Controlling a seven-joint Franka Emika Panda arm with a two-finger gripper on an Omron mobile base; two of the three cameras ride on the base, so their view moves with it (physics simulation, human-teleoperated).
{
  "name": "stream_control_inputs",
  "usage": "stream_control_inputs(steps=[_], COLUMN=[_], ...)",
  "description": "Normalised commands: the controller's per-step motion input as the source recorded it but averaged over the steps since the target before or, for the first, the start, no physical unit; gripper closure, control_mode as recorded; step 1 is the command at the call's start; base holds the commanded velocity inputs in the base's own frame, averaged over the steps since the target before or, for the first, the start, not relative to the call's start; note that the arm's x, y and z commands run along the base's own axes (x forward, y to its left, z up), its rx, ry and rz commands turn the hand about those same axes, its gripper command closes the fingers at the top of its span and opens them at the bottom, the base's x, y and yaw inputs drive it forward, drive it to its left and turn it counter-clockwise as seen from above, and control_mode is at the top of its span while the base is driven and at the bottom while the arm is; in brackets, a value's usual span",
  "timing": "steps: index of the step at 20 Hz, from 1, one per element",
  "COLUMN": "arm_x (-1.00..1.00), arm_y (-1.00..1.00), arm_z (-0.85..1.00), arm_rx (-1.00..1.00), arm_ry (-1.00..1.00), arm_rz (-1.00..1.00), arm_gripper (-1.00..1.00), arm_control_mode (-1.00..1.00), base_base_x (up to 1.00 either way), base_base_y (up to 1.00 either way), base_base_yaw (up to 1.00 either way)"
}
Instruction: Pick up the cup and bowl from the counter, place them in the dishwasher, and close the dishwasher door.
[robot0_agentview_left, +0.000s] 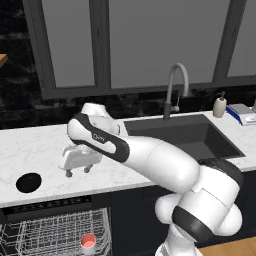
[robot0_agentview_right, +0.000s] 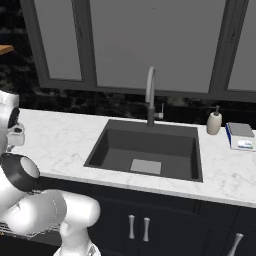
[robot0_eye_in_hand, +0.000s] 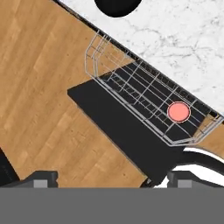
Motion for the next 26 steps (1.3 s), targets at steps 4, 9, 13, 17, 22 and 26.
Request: stream_control_inputs(steps=[4, 9, 13, 17, 22, 26], arm_x=[0.87, 0.6, 0.61, 0.54, 0.3, 0.14], arm_y=[0.38, 0.77, 0.52, 0.7, 0.47, 0.13], arm_z=[-0.15, -0.75, -0.22, -0.39, -0.3, -0.14], arm_rx=[-0.02, -0.06, -0.04, -0.15, -0.11, -0.04], arm_ry=[0.06, 0.06, 0.0, 0.0, 0.0, 0.0], arm_rz=[-0.18, -0.14, -0.13, -0.16, -0.13, -0.11], arm_gripper=[-1.0, -1.0, -1.0, -1.0, -1.0, -1.0], arm_control_mode=[-1.0, -1.0, -1.0, -1.0, -1.0, -1.0], base_base_x=[0.0, 0.0, 0.0, 0.0, 0.0, 0.0], base_base_y=[0.0, 0.0, 0.0, 0.0, 0.0, 0.0], base_base_yaw=[0.0, 0.0, 0.0, 0.0, 0.0, 0.0])
